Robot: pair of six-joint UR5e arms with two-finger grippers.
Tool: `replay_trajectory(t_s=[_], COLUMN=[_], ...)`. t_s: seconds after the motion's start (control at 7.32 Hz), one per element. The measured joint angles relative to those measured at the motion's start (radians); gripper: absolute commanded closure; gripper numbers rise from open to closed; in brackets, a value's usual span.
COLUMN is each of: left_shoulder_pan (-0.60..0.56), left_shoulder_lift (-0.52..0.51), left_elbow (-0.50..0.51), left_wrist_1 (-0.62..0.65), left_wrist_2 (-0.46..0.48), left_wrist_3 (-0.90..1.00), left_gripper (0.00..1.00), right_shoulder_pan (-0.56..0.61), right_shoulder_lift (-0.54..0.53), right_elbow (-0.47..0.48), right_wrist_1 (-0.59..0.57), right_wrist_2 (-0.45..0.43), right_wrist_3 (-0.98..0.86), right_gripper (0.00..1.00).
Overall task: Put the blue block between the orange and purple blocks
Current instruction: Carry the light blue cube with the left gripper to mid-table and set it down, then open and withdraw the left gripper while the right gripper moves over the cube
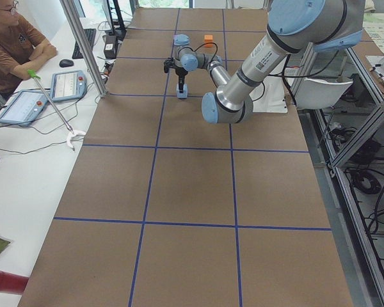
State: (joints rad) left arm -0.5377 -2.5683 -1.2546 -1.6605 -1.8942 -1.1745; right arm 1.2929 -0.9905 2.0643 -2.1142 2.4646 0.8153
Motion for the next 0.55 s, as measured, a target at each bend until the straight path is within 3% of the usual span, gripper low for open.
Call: replay_trajectory(t_s=[0.27,0.55], left_shoulder_pan=[-0.013,-0.071], left_shoulder_lift=[0.002,0.019], left_elbow=[-0.031,-0.083], left_wrist_1=[-0.001,0.004], left_wrist_2=[-0.011,-0.126], left_wrist_3=[0.001,0.003], left_gripper=[0.0,0.0], right_shoulder_pan=[-0.021,-0.046], right_shoulder_lift=[0.024,0.048], right_elbow=[0.002,0.004], right_wrist_1=[0.0,0.0], right_wrist_2=[0.0,-0.002], right_wrist_3=[0.026,0.058], right_gripper=[0.0,0.0])
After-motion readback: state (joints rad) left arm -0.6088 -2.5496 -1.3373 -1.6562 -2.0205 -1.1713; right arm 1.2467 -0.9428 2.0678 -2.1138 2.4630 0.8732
